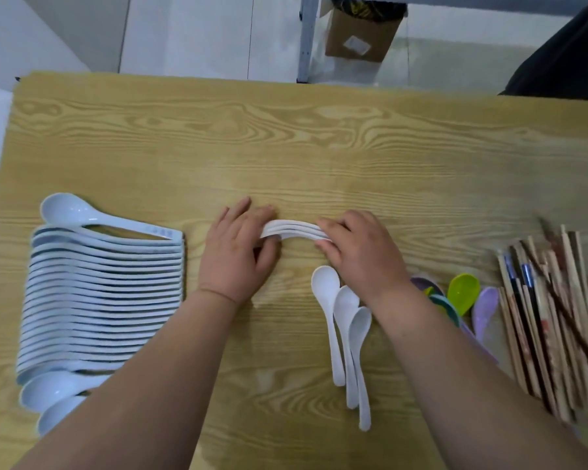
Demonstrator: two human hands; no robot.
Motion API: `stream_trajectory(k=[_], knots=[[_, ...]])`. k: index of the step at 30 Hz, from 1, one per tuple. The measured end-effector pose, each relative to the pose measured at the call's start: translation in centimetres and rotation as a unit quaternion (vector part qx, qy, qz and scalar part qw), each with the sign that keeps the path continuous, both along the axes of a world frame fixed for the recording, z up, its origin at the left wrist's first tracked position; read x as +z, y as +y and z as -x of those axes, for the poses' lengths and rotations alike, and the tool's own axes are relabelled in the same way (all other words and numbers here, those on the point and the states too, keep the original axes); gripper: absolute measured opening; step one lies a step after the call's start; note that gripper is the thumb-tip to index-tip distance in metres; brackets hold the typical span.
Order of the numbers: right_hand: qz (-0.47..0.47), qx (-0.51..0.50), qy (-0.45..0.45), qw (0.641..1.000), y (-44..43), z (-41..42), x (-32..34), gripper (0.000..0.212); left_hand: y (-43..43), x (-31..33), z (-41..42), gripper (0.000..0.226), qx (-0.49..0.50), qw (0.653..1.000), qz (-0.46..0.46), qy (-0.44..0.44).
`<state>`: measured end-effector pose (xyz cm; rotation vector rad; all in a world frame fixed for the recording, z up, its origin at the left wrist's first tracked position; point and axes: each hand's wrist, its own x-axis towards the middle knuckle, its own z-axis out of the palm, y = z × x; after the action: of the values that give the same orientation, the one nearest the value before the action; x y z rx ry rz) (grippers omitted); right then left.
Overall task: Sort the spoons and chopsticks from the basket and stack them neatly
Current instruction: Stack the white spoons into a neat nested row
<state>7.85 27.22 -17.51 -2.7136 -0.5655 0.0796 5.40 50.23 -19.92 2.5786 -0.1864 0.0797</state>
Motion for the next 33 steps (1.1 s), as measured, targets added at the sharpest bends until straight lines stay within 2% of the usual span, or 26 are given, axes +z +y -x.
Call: stream_trajectory(k=[6, 15, 20, 24, 27, 29, 31, 32, 33], knots=[[0.01, -0.01, -0.005, 1.0, 0.5, 0.4, -0.1, 0.035, 0.1, 0.1, -0.1, 0.032, 0.015, 0.999, 0.034, -0.03], [0.028, -0.013, 0.016, 0.999, 0.8, 0.3, 0.7, 0.042, 0.2, -0.4, -0.1, 0.034, 0.007, 0.999, 0.027, -0.047], [0.036, -0.006, 0.052, 0.998, 0.8, -0.1, 1.6, 0.043, -0.1, 0.1, 0.2, 0.044, 0.024, 0.998, 0.032, -0.048], [0.04, -0.021, 0.097, 0.994, 0.5, 0.4, 3.2, 0.049, -0.2, 0.7, 0.4, 0.06, 0.031, 0.999, 0.043, -0.01], [-0.025, -0.056, 0.036, 0.997, -0.1, 3.7, 4.8, 0.044, -0.1, 1.7, 1.2, 0.07, 0.076, 0.992, 0.105, 0.009], [-0.059, -0.105, 0.01, 0.993, -0.6, 7.2, 5.3, 0.042, -0.4, 2.9, 2.3, 0.063, 0.1, 0.988, 0.102, -0.051], [-0.065, -0.156, 0.03, 0.985, -1.2, 10.9, 5.2, 0.041, -1.5, 3.9, 3.8, 0.05, 0.074, 0.986, 0.099, -0.109], [-0.062, -0.179, 0.054, 0.98, -1.5, 12.6, 5.0, 0.041, -2.4, 4.5, 4.6, 0.048, 0.04, 0.989, 0.109, -0.091], [-0.052, -0.196, 0.085, 0.976, -1.8, 14.1, 4.5, 0.042, -3.5, 5.1, 5.2, 0.05, 0.011, 0.992, 0.119, -0.038]])
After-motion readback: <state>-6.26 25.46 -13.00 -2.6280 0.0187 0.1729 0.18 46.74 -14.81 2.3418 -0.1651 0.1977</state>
